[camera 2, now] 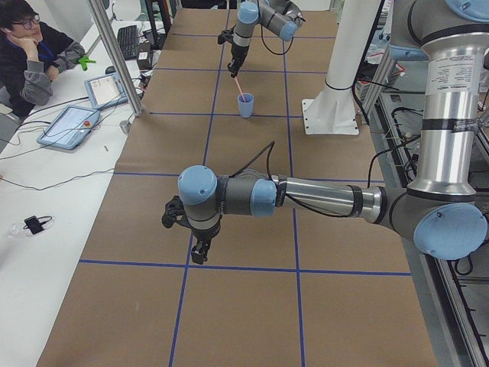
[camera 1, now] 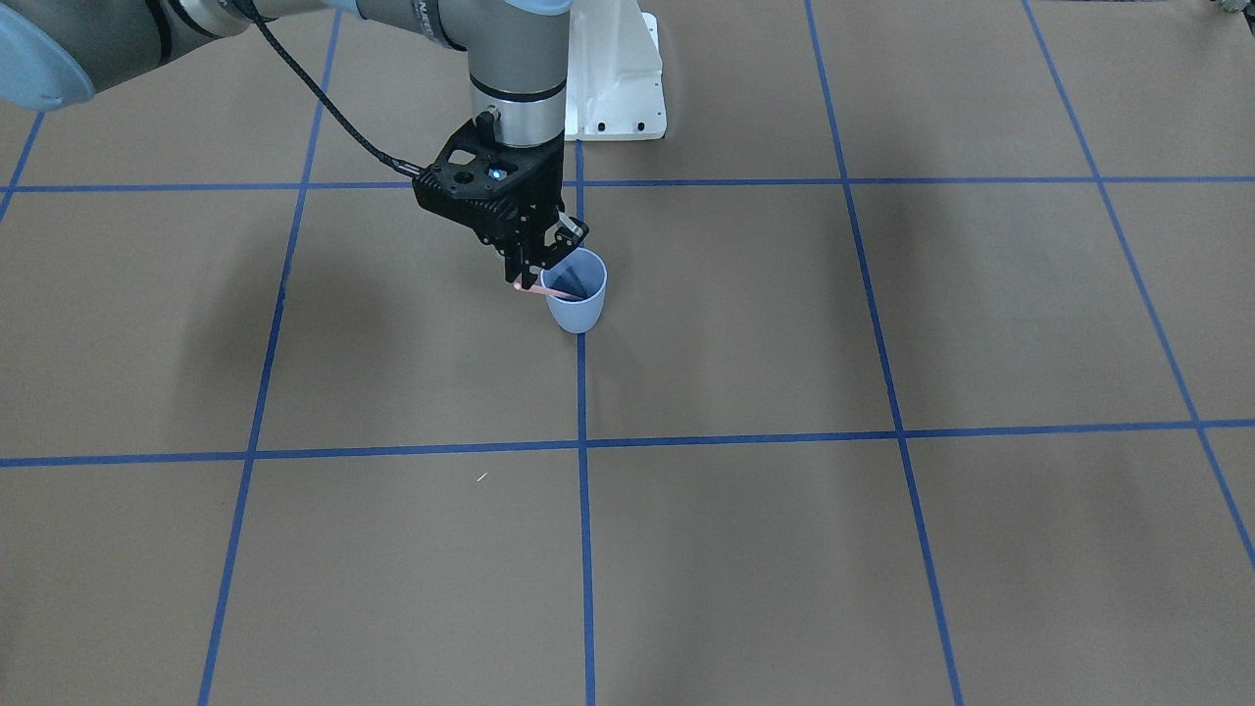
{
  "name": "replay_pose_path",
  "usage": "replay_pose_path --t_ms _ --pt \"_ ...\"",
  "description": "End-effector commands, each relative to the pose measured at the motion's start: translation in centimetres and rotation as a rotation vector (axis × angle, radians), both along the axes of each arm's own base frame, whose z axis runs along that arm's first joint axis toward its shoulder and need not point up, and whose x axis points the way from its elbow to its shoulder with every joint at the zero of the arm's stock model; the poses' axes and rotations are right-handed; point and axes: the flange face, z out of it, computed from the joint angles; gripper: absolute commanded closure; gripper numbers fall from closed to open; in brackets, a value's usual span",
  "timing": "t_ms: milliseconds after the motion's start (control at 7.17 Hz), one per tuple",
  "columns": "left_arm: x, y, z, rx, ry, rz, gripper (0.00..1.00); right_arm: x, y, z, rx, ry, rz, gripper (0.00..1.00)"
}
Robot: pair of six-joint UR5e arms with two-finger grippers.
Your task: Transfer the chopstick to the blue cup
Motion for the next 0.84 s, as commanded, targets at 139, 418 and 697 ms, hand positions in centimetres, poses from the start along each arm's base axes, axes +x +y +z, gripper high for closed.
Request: replay_pose_path --t_ms 139,418,697 --pt "0.0 0.0 0.0 0.000 0.000 0.000 0.01 2.6 -0.7 -2.0 0.043 -0.036 0.006 0.00" --pt "0.0 0.0 0.0 0.000 0.000 0.000 0.01 8.1 -4.3 -2.4 0.082 -0.058 -0.051 0.00" --pt "0.0 0.1 0.2 -0.025 0.001 -0.010 0.01 15.5 -9.7 2.9 0.146 -0.002 -0.195 0.00"
